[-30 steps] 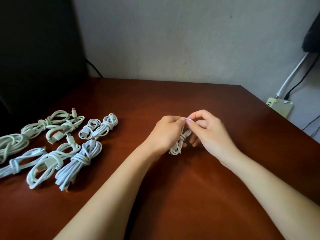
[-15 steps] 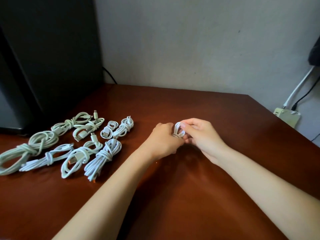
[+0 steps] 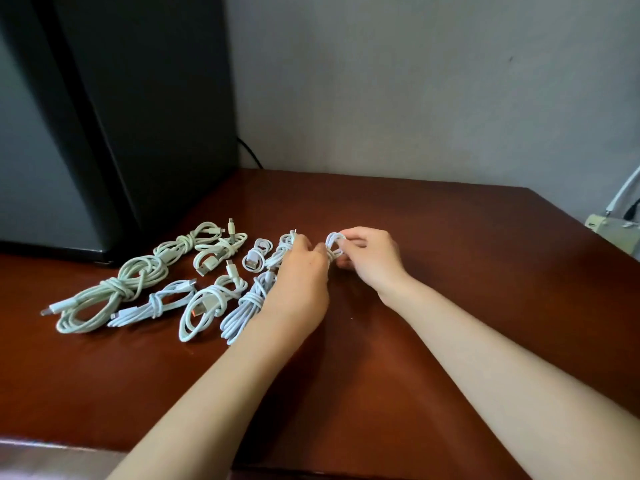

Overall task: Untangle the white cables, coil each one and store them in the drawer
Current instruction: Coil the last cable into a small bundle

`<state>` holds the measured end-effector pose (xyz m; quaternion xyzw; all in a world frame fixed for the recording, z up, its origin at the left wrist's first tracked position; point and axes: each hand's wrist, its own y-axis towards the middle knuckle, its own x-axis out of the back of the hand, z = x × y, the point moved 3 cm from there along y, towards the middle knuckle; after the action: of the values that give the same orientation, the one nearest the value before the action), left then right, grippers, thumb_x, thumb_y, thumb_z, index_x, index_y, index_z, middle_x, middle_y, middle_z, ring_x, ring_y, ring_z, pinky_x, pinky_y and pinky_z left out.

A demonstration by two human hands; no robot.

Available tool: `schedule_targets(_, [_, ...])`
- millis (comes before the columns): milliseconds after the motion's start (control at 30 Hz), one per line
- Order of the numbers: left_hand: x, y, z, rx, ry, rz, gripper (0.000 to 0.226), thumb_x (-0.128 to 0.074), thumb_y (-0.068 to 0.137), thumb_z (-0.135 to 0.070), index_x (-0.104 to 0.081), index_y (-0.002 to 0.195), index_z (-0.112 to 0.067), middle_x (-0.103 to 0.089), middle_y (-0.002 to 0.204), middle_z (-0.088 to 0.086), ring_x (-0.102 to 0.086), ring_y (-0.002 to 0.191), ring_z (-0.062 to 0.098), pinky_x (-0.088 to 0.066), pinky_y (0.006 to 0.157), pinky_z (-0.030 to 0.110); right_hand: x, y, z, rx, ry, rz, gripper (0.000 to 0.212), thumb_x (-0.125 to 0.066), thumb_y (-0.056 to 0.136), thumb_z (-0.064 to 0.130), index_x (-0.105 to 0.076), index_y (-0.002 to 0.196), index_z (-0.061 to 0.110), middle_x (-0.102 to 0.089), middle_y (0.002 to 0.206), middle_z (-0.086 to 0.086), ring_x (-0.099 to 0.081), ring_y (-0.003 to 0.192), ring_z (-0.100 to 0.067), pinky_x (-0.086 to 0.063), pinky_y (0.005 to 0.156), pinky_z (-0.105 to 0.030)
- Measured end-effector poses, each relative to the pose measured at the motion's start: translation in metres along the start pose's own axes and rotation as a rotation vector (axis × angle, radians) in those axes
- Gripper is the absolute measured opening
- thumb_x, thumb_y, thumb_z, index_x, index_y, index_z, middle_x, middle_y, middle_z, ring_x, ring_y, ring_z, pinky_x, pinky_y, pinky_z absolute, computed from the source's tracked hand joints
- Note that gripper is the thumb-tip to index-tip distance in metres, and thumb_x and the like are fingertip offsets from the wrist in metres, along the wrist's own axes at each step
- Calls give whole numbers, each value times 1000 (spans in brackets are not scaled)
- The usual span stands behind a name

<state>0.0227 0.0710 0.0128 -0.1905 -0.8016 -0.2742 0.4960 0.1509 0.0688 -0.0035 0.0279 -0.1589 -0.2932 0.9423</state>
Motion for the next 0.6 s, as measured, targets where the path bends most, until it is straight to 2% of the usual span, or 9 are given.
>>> schedule_targets(100, [-3, 1, 3, 31, 75, 8, 21, -48, 92, 1, -52, 112, -2, -43, 119, 14, -50, 103, 30, -33, 77, 26, -5, -1, -1, 82, -132, 42, 21, -59, 89, 1, -70, 106, 7, -71, 95, -8, -69, 72, -13, -56, 76, -21])
schedule_targets(167, [-2, 2, 2, 49, 128, 16, 20, -47, 94, -4, -52, 113, -3, -45, 121, 15, -50, 105, 30, -34, 79, 28, -7, -2, 1, 146, -236, 88, 22, -61, 89, 3, -70, 109, 5, -71, 101, -8, -69, 83, -16, -52, 80, -20])
schedule_targets(267, [4, 0, -4, 57, 204, 7, 22, -42, 98, -13, -51, 116, -2, -50, 121, 16, -48, 111, 30, -35, 85, 31, -10, -7, 7, 252, -404, 153, 16, -58, 90, 7, -71, 99, 7, -71, 87, -5, -66, 80, -20, -44, 70, -20])
schedule_targets(333, [8, -4, -10, 40, 245, 9, 25, -39, 99, -16, -50, 117, -2, -51, 121, 16, -47, 113, 29, -34, 88, 31, -10, -10, 10, 285, -484, 166, 17, -56, 91, 10, -70, 101, 10, -66, 76, -3, -60, 75, -23, -43, 67, -24])
schedule_targets(400, [10, -7, -13, 23, 288, 20, 27, -38, 99, -18, -50, 117, -2, -52, 121, 16, -47, 113, 29, -32, 90, 31, -8, -12, 13, 283, -526, 178, 24, -55, 92, 12, -66, 113, 9, -69, 91, -9, -62, 88, -27, -47, 78, -31])
schedule_targets(467, [14, -10, -16, 19, 324, 26, 29, -38, 99, -21, -50, 118, -2, -53, 121, 15, -47, 113, 28, -32, 91, 32, -4, -14, 15, 267, -563, 196, 36, -55, 94, 16, -57, 129, 10, -65, 120, -11, -58, 109, -28, -44, 90, -30])
schedule_targets(500, [15, -12, -17, 21, 326, 25, 30, -38, 100, -22, -50, 118, -2, -53, 121, 15, -47, 113, 28, -32, 91, 32, -1, -15, 16, 267, -575, 207, 41, -55, 94, 17, -52, 134, 13, -61, 128, -10, -56, 114, -27, -41, 93, -28])
schedule_targets(600, [21, -22, -20, 37, 263, 33, 33, -41, 99, -25, -49, 121, -2, -53, 121, 16, -49, 113, 30, -34, 90, 32, 12, -27, 25, 302, -606, 234, 42, -57, 94, 21, -51, 136, 18, -59, 128, -8, -55, 114, -25, -41, 93, -28])
